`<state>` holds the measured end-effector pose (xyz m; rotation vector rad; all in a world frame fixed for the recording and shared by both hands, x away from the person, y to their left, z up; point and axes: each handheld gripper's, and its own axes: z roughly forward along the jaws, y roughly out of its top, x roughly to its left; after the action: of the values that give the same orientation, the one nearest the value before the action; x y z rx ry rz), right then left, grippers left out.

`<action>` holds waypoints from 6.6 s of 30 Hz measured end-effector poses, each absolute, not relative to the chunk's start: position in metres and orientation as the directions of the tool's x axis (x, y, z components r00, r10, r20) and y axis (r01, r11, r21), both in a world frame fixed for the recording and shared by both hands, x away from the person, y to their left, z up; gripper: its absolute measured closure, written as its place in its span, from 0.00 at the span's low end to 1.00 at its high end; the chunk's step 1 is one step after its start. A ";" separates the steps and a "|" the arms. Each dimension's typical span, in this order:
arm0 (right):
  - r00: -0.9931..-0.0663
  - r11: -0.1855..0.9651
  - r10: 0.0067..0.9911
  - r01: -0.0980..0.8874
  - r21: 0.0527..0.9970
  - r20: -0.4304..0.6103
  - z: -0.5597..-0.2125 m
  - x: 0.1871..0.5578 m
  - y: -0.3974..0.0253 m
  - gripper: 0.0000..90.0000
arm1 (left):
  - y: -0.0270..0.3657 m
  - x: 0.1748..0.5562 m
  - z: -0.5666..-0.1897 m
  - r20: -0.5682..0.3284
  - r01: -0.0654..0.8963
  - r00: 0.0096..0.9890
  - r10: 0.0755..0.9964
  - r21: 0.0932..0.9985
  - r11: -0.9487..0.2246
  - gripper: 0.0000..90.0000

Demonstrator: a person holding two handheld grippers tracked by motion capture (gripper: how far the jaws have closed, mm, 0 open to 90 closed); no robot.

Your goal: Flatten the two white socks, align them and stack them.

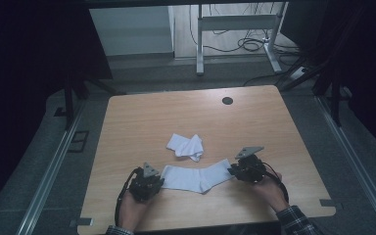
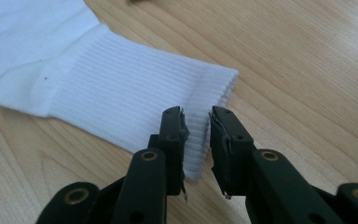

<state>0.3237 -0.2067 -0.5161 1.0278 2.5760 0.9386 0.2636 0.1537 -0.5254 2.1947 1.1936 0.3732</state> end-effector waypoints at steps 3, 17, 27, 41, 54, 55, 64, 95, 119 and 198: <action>-0.730 0.539 0.682 0.539 0.648 0.039 -0.513 0.324 -0.209 0.80 | 0.156 0.265 -0.515 -0.053 0.644 0.548 0.835 0.663 -0.381 0.79; -0.665 0.479 0.746 0.562 0.675 0.025 -0.508 0.334 -0.246 0.70 | 0.141 0.319 -0.481 -0.066 0.602 0.553 0.831 0.721 -0.343 0.73; -0.637 0.466 0.771 0.580 0.668 0.015 -0.518 0.341 -0.267 0.61 | 0.111 0.360 -0.490 -0.044 0.609 0.556 0.830 0.701 -0.371 0.70; -0.641 0.487 0.768 0.586 0.648 0.002 -0.527 0.344 -0.271 0.55 | 0.093 0.382 -0.523 -0.057 0.665 0.565 0.823 0.622 -0.413 0.89; -0.642 0.486 0.766 0.584 0.650 0.004 -0.528 0.344 -0.271 0.54 | 0.069 0.385 -0.489 -0.093 0.601 0.605 0.791 0.705 -0.377 0.94; -0.643 0.487 0.766 0.583 0.650 0.004 -0.528 0.344 -0.271 0.54 | 0.066 0.385 -0.486 -0.092 0.593 0.609 0.787 0.713 -0.375 0.94; -0.645 0.486 0.764 0.583 0.652 0.007 -0.528 0.343 -0.271 0.54 | 0.031 0.388 -0.441 -0.055 0.507 0.665 0.744 0.766 -0.396 0.94; -0.648 0.486 0.761 0.576 0.657 0.006 -0.528 0.343 -0.270 0.54 | 0.109 0.378 -0.446 0.005 0.564 0.545 0.838 0.738 -0.371 0.94; -0.645 0.475 0.764 0.574 0.667 0.011 -0.530 0.341 -0.268 0.47 | 0.160 0.362 -0.523 0.026 0.677 0.464 0.886 0.634 -0.374 0.89; -0.604 0.423 0.797 0.597 0.681 0.034 -0.532 0.438 -0.171 0.80 | 0.183 0.359 -0.544 -0.052 0.631 0.467 0.883 0.719 -0.292 0.72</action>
<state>0.4379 -0.1713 -0.5317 1.2066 2.3875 0.9630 0.3591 0.1828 -0.5436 2.0307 1.2531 0.4700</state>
